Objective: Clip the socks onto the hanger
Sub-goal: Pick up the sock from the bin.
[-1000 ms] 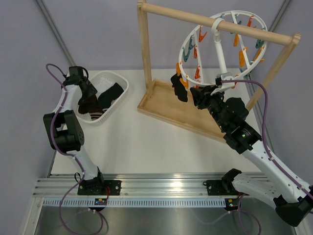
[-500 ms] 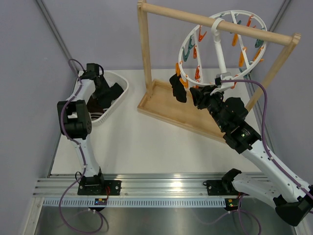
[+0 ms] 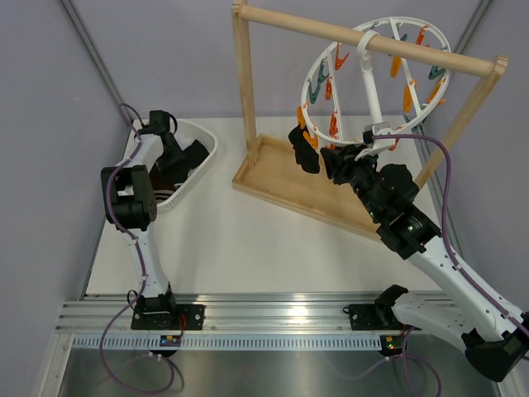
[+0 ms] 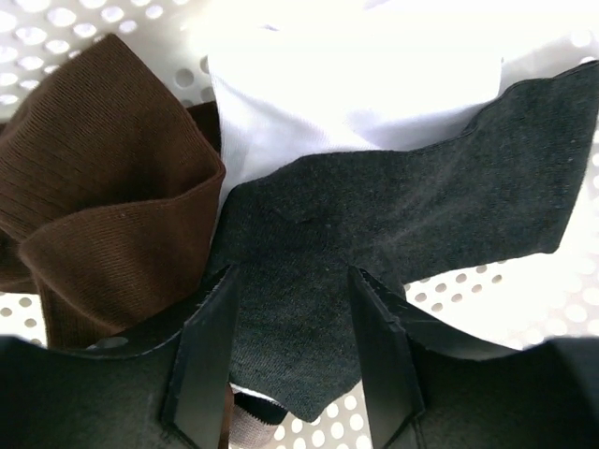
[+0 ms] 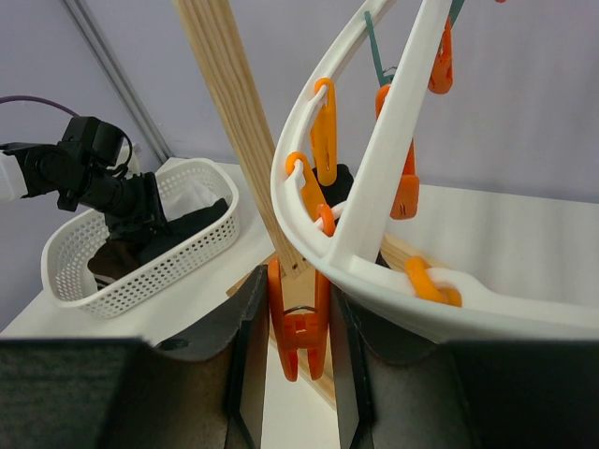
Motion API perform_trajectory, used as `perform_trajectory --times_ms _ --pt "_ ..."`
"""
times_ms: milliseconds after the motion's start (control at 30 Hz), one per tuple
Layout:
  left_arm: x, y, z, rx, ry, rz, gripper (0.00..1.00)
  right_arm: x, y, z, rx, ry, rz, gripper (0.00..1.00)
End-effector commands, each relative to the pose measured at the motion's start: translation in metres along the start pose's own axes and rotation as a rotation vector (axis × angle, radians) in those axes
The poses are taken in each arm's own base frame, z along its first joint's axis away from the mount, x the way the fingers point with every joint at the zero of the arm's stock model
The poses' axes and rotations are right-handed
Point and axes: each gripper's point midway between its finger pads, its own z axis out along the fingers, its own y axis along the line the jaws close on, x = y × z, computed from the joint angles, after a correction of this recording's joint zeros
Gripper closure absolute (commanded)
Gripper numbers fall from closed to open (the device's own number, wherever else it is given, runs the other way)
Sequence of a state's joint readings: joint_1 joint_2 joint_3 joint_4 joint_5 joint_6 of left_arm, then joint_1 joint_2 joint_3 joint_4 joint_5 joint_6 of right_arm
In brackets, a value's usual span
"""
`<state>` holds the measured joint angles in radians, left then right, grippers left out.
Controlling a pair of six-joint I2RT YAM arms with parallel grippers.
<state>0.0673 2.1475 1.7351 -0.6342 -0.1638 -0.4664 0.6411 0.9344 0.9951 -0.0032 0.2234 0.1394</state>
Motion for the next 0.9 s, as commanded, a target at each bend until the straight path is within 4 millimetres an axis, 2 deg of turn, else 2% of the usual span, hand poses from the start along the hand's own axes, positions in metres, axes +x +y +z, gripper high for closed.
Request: perform_trajectory --times_ms 0,100,467,500,633,733,867 --pt "-0.013 -0.003 0.002 -0.001 -0.033 -0.017 0.49 0.066 0.01 -0.007 -0.068 0.247 -0.022 1.0" --pt "-0.01 -0.001 0.005 -0.007 -0.025 -0.014 0.55 0.067 0.01 -0.006 -0.067 0.248 -0.022 1.0" --pt "-0.011 -0.005 0.002 0.015 -0.028 -0.005 0.99 0.067 0.01 -0.006 -0.068 0.25 -0.021 1.0" --pt "-0.012 -0.005 0.0 0.017 -0.032 -0.004 1.0 0.067 0.01 -0.006 -0.068 0.25 -0.021 1.0" --pt "-0.023 -0.006 -0.019 0.031 -0.066 -0.016 1.0 0.065 0.01 -0.006 -0.069 0.247 -0.022 1.0" --pt "-0.039 -0.009 -0.047 0.059 -0.118 -0.029 1.0 0.064 0.01 -0.007 -0.068 0.244 -0.02 1.0" --pt "-0.064 -0.015 -0.097 0.12 -0.209 -0.042 0.98 0.063 0.01 -0.007 -0.069 0.241 -0.021 1.0"
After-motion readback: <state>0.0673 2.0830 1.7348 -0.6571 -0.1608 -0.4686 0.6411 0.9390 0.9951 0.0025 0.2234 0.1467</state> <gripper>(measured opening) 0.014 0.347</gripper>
